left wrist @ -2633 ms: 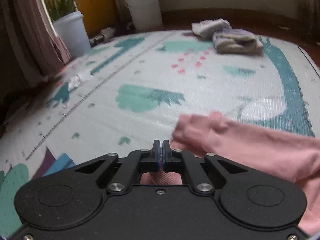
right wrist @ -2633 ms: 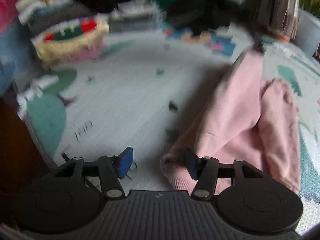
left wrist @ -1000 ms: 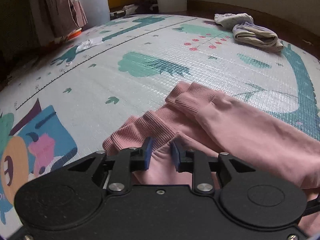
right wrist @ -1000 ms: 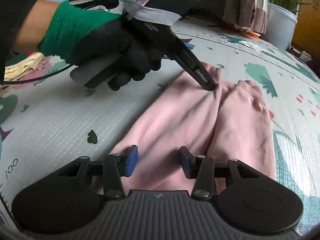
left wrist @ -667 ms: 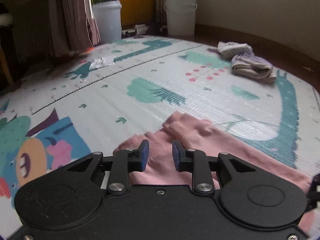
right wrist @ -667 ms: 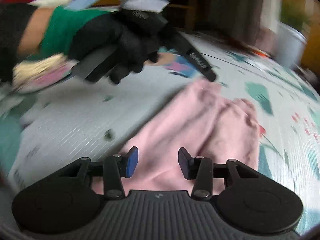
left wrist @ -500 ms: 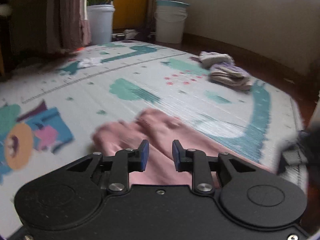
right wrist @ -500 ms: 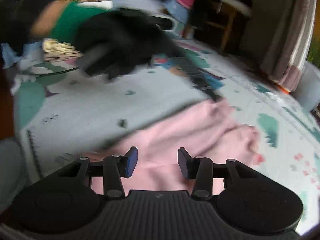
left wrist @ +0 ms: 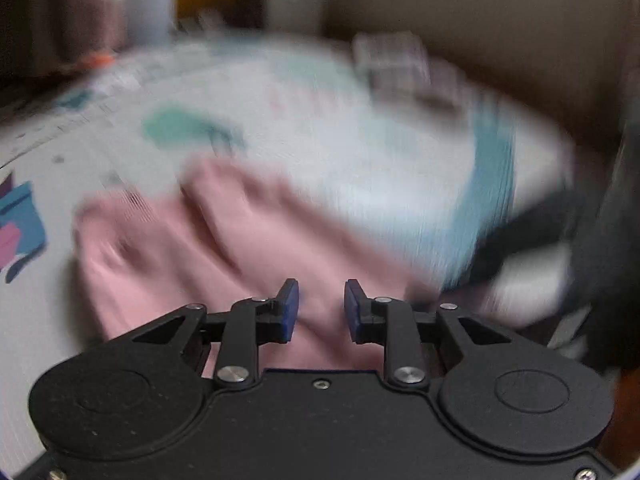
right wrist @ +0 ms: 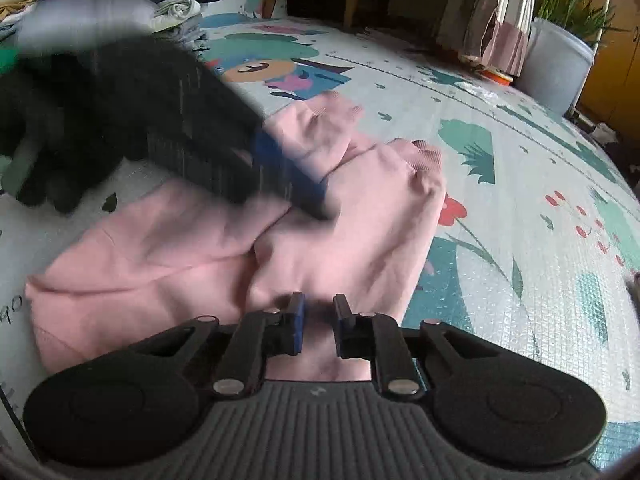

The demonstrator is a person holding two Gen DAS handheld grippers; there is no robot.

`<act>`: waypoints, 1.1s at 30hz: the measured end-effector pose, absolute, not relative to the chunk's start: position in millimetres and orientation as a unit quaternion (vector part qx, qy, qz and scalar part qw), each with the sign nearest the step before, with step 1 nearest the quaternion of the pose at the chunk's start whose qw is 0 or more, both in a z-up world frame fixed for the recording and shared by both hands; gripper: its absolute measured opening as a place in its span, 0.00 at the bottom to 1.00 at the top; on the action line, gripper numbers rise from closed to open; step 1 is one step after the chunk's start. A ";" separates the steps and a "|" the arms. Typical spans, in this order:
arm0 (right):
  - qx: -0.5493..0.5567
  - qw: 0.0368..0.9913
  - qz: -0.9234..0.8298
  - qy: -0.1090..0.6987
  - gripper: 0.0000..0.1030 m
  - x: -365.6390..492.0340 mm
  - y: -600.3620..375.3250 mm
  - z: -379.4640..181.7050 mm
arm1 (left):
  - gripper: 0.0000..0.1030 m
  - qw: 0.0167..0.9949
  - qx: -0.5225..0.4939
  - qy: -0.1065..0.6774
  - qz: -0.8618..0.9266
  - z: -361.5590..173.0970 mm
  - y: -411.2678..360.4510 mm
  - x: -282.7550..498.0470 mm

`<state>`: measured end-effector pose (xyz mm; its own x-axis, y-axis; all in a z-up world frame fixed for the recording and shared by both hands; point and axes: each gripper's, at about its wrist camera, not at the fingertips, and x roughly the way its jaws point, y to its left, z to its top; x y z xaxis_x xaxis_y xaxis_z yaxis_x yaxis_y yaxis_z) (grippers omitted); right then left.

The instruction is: Fold clothes

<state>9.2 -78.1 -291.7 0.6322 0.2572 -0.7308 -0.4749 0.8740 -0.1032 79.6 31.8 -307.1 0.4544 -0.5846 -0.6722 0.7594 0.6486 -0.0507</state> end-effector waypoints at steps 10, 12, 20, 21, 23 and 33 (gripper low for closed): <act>-0.144 0.869 0.253 0.399 0.18 12.0 -109.6 -281.6 | 0.23 0.851 0.128 0.334 -0.384 -283.5 48.9 70.9; -0.137 0.874 0.251 0.392 0.18 21.3 -116.9 -271.3 | 0.23 0.868 0.100 0.314 -0.372 -265.6 73.2 61.3; -0.245 0.836 0.329 0.365 0.18 33.1 -129.5 -234.6 | 0.23 0.879 0.120 0.301 -0.351 -239.8 123.6 7.1; -0.261 0.821 0.347 0.371 0.18 26.1 -129.2 -231.6 | 0.23 0.878 0.126 0.304 -0.348 -241.2 125.4 1.7; -0.291 0.789 0.384 0.381 0.18 14.4 -129.1 -226.6 | 0.24 0.879 0.111 0.319 -0.335 -247.1 130.1 -1.5; -0.278 0.762 0.373 0.449 0.32 -39.8 -100.8 -235.4 | 0.23 0.842 -0.089 0.415 -0.334 -257.4 100.9 33.3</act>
<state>-39.8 -100.8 -235.4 0.3176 0.3187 -0.8931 -0.8191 0.5667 -0.0891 33.3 100.9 -257.4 0.4329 -0.6359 -0.6389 0.4879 0.7613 -0.4270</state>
